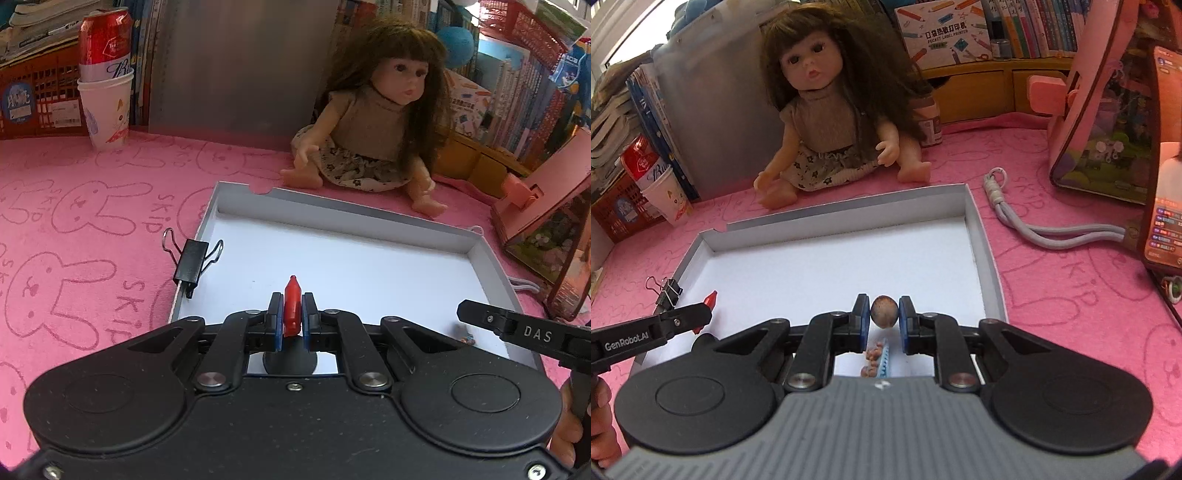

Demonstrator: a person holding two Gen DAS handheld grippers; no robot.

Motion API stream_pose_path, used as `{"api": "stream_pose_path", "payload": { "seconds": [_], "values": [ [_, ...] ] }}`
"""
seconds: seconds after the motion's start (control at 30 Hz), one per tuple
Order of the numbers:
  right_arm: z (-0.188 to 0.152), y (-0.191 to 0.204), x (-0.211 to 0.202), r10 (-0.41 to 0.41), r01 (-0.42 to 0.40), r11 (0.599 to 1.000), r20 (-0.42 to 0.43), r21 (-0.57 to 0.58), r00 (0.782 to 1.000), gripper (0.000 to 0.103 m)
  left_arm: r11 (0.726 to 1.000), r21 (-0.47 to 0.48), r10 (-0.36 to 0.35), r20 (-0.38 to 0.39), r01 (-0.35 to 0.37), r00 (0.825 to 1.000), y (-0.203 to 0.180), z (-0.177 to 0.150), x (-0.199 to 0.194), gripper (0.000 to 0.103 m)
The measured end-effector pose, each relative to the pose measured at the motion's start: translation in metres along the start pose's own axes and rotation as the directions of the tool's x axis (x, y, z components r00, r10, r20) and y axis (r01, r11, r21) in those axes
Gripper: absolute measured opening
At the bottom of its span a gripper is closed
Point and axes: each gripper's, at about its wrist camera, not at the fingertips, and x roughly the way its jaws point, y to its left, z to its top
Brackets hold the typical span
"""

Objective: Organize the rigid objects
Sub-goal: 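Carry the red crayon with the left tool while the right tool carries the nut into the tray, then open the left tool to drop the crayon while the right tool releases the nut in the tray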

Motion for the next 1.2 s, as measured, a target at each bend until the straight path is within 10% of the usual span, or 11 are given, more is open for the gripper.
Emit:
{"api": "stream_pose_path", "payload": {
  "seconds": [0.83, 1.2],
  "values": [
    [-0.002, 0.007, 0.010, -0.035, 0.035, 0.998, 0.014, -0.047, 0.999, 0.021, 0.999, 0.045, 0.028, 0.008, -0.028, 1.000, -0.007, -0.001, 0.015, 0.010],
    [-0.003, 0.009, 0.005, -0.027, 0.028, 0.998, 0.025, -0.058, 0.999, 0.045, 0.999, 0.037, -0.002, -0.020, 0.003, 1.000, -0.007, 0.001, 0.011, 0.030]
  ]
}}
